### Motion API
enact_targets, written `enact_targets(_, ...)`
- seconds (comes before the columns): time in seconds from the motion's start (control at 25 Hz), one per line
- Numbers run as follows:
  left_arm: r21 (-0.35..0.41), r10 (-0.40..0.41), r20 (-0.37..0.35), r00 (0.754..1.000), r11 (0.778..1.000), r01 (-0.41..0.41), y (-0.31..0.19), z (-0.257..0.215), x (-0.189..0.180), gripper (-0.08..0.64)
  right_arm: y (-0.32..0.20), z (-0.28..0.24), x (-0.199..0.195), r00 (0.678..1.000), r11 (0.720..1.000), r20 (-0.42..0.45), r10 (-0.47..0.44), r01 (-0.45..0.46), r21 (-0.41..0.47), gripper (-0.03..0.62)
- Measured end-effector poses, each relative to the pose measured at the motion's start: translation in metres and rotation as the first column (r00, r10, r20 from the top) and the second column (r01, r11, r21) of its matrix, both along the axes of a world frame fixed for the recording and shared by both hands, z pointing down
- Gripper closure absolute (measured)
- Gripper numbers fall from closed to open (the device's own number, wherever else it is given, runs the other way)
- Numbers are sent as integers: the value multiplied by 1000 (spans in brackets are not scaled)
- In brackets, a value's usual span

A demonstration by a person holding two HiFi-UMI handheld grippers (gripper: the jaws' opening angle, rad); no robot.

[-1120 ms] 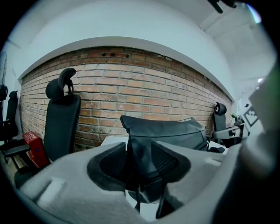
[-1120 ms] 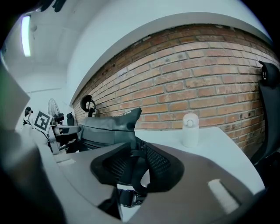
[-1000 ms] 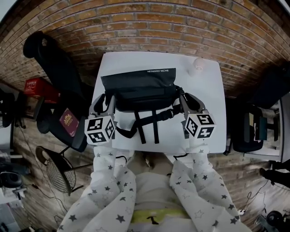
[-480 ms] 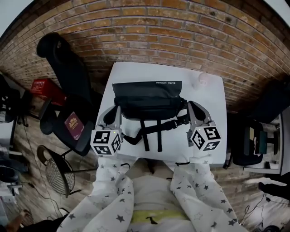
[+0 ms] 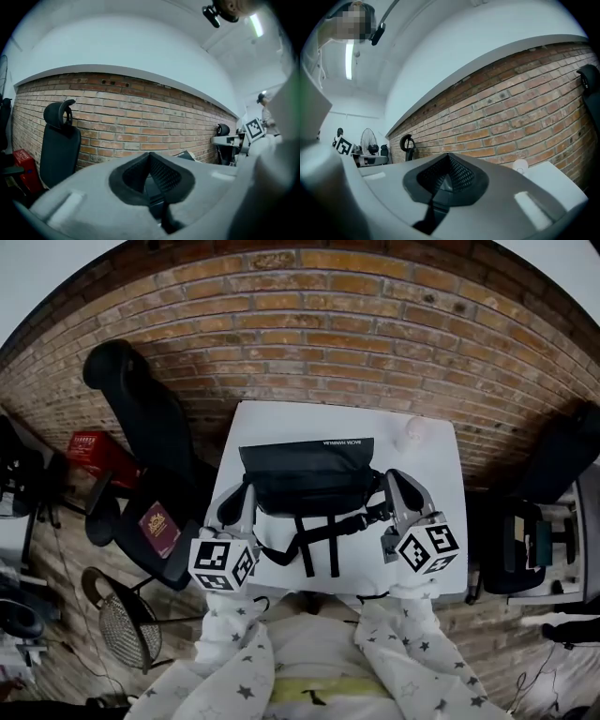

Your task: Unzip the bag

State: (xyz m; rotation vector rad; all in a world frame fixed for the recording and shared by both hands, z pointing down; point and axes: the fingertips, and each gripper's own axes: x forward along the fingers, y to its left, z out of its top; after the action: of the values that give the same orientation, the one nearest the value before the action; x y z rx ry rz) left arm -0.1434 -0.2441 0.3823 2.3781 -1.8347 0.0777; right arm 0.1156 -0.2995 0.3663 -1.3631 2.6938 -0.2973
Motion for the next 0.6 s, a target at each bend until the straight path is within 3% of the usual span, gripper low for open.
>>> enact_targets(0.6, 83, -56, -2, 998, 995, 56, -6, -30, -24, 561, 1, -33, 11, 996, 997, 82, 27, -33, 73, 584)
